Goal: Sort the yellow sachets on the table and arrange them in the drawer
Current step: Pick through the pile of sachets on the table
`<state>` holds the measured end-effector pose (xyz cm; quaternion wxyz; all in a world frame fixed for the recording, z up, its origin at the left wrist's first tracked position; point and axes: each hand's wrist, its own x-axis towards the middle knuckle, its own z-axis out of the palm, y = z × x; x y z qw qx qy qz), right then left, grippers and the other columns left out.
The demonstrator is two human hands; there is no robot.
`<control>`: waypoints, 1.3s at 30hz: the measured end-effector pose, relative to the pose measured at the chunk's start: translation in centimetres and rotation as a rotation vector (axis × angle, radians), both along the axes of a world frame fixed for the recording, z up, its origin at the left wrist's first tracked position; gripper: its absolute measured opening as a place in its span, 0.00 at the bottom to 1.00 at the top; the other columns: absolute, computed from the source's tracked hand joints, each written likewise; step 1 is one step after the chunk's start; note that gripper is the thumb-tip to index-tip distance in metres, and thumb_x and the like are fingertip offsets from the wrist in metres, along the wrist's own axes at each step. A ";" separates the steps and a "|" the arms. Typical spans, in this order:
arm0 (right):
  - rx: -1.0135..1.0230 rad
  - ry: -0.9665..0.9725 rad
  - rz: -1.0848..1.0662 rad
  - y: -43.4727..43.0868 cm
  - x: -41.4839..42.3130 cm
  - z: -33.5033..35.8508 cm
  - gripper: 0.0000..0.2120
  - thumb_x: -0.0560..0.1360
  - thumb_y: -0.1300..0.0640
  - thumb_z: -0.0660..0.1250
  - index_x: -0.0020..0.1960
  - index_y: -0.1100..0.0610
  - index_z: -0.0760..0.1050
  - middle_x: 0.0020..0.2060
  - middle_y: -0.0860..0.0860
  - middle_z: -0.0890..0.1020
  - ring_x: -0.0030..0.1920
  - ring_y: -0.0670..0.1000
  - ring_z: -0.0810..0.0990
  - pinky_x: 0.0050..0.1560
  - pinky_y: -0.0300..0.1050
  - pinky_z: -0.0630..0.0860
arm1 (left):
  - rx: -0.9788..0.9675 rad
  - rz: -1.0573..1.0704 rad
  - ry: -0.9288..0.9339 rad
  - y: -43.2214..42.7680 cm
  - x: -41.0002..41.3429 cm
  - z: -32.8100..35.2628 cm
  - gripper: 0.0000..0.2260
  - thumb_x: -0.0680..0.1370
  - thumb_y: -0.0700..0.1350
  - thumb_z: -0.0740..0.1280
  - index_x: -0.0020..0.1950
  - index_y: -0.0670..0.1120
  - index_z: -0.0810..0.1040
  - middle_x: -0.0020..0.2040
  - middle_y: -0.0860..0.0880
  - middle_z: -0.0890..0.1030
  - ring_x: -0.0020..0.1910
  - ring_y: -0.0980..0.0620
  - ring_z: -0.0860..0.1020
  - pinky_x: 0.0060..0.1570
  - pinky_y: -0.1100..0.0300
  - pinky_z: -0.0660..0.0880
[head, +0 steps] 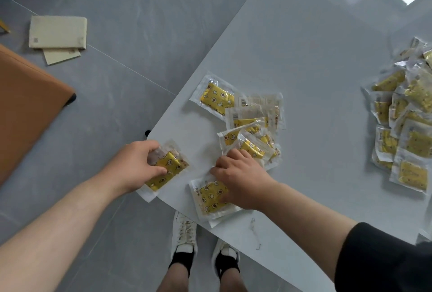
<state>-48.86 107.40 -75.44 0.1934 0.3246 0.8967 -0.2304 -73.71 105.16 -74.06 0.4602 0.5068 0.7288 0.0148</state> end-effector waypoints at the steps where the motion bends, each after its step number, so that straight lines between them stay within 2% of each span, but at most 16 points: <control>1: -0.003 -0.002 -0.009 0.0 -0.1 -0.1 0.30 0.69 0.40 0.72 0.67 0.51 0.73 0.58 0.48 0.76 0.58 0.54 0.68 0.62 0.49 0.64 | -0.006 0.031 -0.021 -0.1 -0.1 0.0 0.09 0.69 0.43 0.77 0.41 0.50 0.78 0.39 0.53 0.82 0.40 0.53 0.80 0.39 0.57 0.77; 3: -0.008 -0.003 -0.024 0.0 -0.2 -0.3 0.29 0.68 0.39 0.72 0.65 0.51 0.74 0.56 0.49 0.76 0.58 0.54 0.68 0.62 0.49 0.64 | -0.008 0.086 -0.062 -0.3 -0.2 0.1 0.08 0.69 0.41 0.77 0.43 0.49 0.79 0.40 0.52 0.84 0.40 0.53 0.82 0.41 0.54 0.80; 6: -0.019 -0.015 -0.038 0.1 -0.4 -0.1 0.25 0.69 0.40 0.71 0.63 0.49 0.76 0.56 0.49 0.74 0.58 0.54 0.66 0.62 0.50 0.63 | 0.010 0.188 -0.130 -0.4 -0.2 0.4 0.11 0.69 0.38 0.76 0.42 0.52 0.79 0.39 0.55 0.84 0.35 0.61 0.82 0.34 0.64 0.76; 8: -0.019 0.024 -0.083 0.1 -0.3 -0.1 0.24 0.69 0.42 0.72 0.62 0.48 0.76 0.58 0.49 0.73 0.59 0.54 0.66 0.63 0.51 0.64 | 0.031 0.251 -0.154 -0.4 -0.2 0.6 0.13 0.69 0.36 0.76 0.42 0.53 0.78 0.36 0.56 0.83 0.33 0.65 0.81 0.33 0.68 0.75; 11: 0.007 0.100 -0.184 -0.1 0.1 -0.2 0.21 0.67 0.45 0.74 0.58 0.50 0.79 0.52 0.49 0.78 0.54 0.55 0.72 0.58 0.54 0.71 | 0.044 0.350 -0.184 -0.4 -0.4 0.9 0.12 0.68 0.35 0.77 0.44 0.50 0.81 0.37 0.52 0.85 0.37 0.57 0.83 0.41 0.55 0.81; 14: 0.028 0.130 -0.331 -0.1 0.9 -0.3 0.18 0.66 0.45 0.74 0.54 0.51 0.79 0.46 0.47 0.81 0.49 0.55 0.75 0.54 0.53 0.73 | 0.047 0.402 -0.210 -0.2 0.0 1.0 0.12 0.68 0.35 0.77 0.45 0.47 0.82 0.40 0.48 0.86 0.40 0.48 0.84 0.43 0.51 0.81; 17: -0.006 0.164 -0.536 -0.4 1.6 0.0 0.15 0.70 0.48 0.73 0.52 0.52 0.75 0.45 0.45 0.79 0.50 0.53 0.72 0.57 0.46 0.66 | 0.049 0.445 -0.238 0.0 0.9 1.0 0.12 0.67 0.33 0.77 0.46 0.46 0.81 0.38 0.48 0.86 0.39 0.48 0.85 0.42 0.52 0.81; 20: -0.043 0.211 -0.773 -0.5 2.4 0.5 0.12 0.70 0.50 0.73 0.47 0.53 0.74 0.43 0.45 0.78 0.48 0.52 0.72 0.50 0.41 0.61 | 0.034 0.498 -0.289 0.3 1.9 0.9 0.13 0.68 0.32 0.76 0.46 0.47 0.81 0.38 0.50 0.86 0.39 0.48 0.85 0.39 0.53 0.82; 24: -0.272 0.425 -1.298 0.1 4.1 1.8 0.11 0.71 0.59 0.75 0.46 0.47 0.74 0.41 0.43 0.81 0.43 0.48 0.81 0.40 0.42 0.79 | 0.015 0.549 -0.354 0.5 2.9 0.7 0.12 0.68 0.32 0.75 0.47 0.44 0.81 0.40 0.46 0.86 0.41 0.44 0.85 0.44 0.49 0.80; 26: -0.356 0.576 -1.465 0.4 5.2 2.4 0.13 0.70 0.63 0.75 0.44 0.46 0.79 0.39 0.44 0.85 0.41 0.46 0.85 0.40 0.40 0.82 | 0.007 0.547 -0.373 0.5 3.6 0.9 0.11 0.68 0.32 0.75 0.46 0.43 0.81 0.39 0.47 0.86 0.41 0.44 0.85 0.41 0.53 0.80; 28: -0.417 0.680 -1.618 0.5 6.5 2.9 0.10 0.71 0.65 0.74 0.42 0.50 0.81 0.37 0.46 0.87 0.40 0.48 0.86 0.38 0.40 0.81 | -0.004 0.457 -0.354 0.4 4.7 1.2 0.09 0.68 0.30 0.74 0.42 0.42 0.81 0.34 0.50 0.85 0.37 0.51 0.85 0.35 0.60 0.80; 30: -0.473 0.759 -1.762 0.4 7.7 2.8 0.07 0.71 0.65 0.74 0.44 0.54 0.82 0.38 0.50 0.87 0.41 0.51 0.87 0.41 0.44 0.82 | -0.023 0.258 -0.252 0.3 6.1 1.3 0.09 0.68 0.33 0.75 0.36 0.46 0.80 0.28 0.54 0.83 0.29 0.61 0.80 0.32 0.66 0.78; 32: -0.524 0.810 -1.887 -0.1 8.8 2.6 0.05 0.72 0.65 0.73 0.46 0.57 0.82 0.40 0.52 0.87 0.42 0.54 0.87 0.45 0.49 0.82 | -0.063 0.034 -0.142 0.3 7.9 1.0 0.10 0.69 0.39 0.76 0.33 0.49 0.77 0.27 0.54 0.79 0.30 0.61 0.77 0.31 0.66 0.73; 35: -0.597 0.892 -2.004 -0.8 9.8 2.1 0.09 0.70 0.63 0.73 0.51 0.61 0.81 0.44 0.56 0.87 0.46 0.57 0.86 0.51 0.53 0.80 | -0.047 -0.283 -0.054 0.5 10.6 0.7 0.05 0.71 0.49 0.74 0.43 0.53 0.79 0.42 0.56 0.79 0.45 0.54 0.77 0.44 0.59 0.74; 37: -0.638 0.943 -2.056 -1.1 10.2 2.0 0.15 0.65 0.60 0.74 0.51 0.61 0.81 0.45 0.57 0.87 0.47 0.57 0.86 0.53 0.55 0.80 | 0.080 -0.505 0.048 0.4 12.1 0.1 0.10 0.73 0.52 0.71 0.53 0.52 0.80 0.55 0.55 0.75 0.56 0.53 0.72 0.57 0.58 0.70; 39: -0.667 0.988 -2.109 -1.4 10.5 1.8 0.18 0.62 0.59 0.74 0.52 0.61 0.80 0.45 0.57 0.87 0.48 0.57 0.86 0.54 0.56 0.79 | 0.166 -0.590 0.108 0.0 13.2 -0.5 0.13 0.74 0.51 0.69 0.57 0.51 0.79 0.66 0.54 0.70 0.66 0.52 0.67 0.66 0.57 0.64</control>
